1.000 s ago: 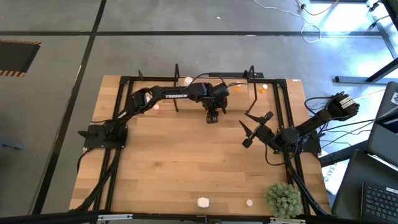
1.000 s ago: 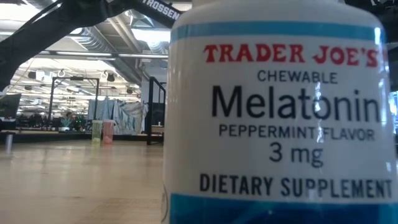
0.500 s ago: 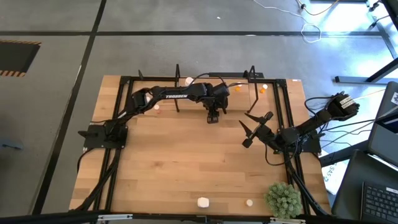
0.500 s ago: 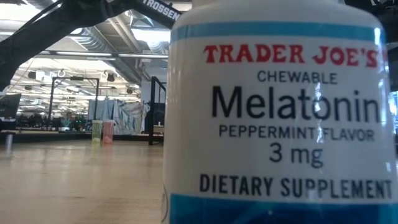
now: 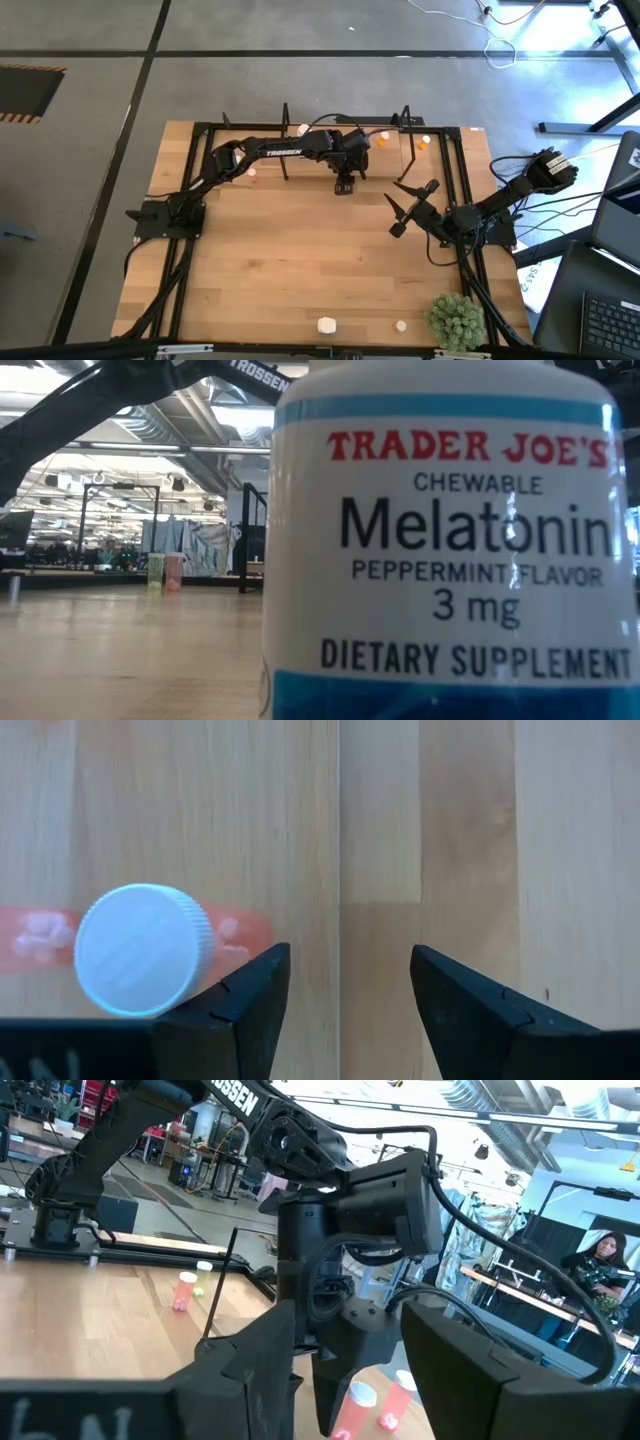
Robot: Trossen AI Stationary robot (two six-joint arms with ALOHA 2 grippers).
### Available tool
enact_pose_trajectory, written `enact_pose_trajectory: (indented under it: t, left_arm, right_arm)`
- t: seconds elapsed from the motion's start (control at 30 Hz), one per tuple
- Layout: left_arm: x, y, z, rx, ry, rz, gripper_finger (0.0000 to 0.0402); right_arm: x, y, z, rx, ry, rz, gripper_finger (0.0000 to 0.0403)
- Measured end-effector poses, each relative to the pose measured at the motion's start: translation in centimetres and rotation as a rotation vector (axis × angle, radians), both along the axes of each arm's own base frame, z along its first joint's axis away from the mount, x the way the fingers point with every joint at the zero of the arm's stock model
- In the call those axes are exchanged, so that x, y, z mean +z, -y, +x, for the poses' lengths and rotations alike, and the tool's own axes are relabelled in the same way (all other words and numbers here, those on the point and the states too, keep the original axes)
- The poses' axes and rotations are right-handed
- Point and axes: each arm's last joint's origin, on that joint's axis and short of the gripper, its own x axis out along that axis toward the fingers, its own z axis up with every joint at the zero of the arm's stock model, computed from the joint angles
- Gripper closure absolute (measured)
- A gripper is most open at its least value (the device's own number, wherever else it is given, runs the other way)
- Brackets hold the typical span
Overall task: Pick and place medicine bottles onto shelf by color
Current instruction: Put the bottom red pill bottle on the shelf aligned with the other red pill bottle
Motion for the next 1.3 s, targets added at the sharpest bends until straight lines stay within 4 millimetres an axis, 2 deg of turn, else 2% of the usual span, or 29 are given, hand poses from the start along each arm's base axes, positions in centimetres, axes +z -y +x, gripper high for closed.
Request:
enact_pose_trajectory:
  t: [0.3,0.6,1.3]
  left_arm:
    - [0.10,-0.48,-0.06,0.009,0.015,-0.006,0.0198]
    - [0.10,0.20,0.11,0.018,0.014,-0.023,0.0198]
    - [0.23,0.42,0.24,0.055,0.017,0.006,0.0198]
  right_arm:
    - [0.00,0.00,0.00,0.000,0.000,0.000,0.0214]
    - [0.01,0.00,0.00,0.000,0.001,0.001,0.0214]
    - [0.00,0.01,0.00,0.000,0.000,0.000,0.0214]
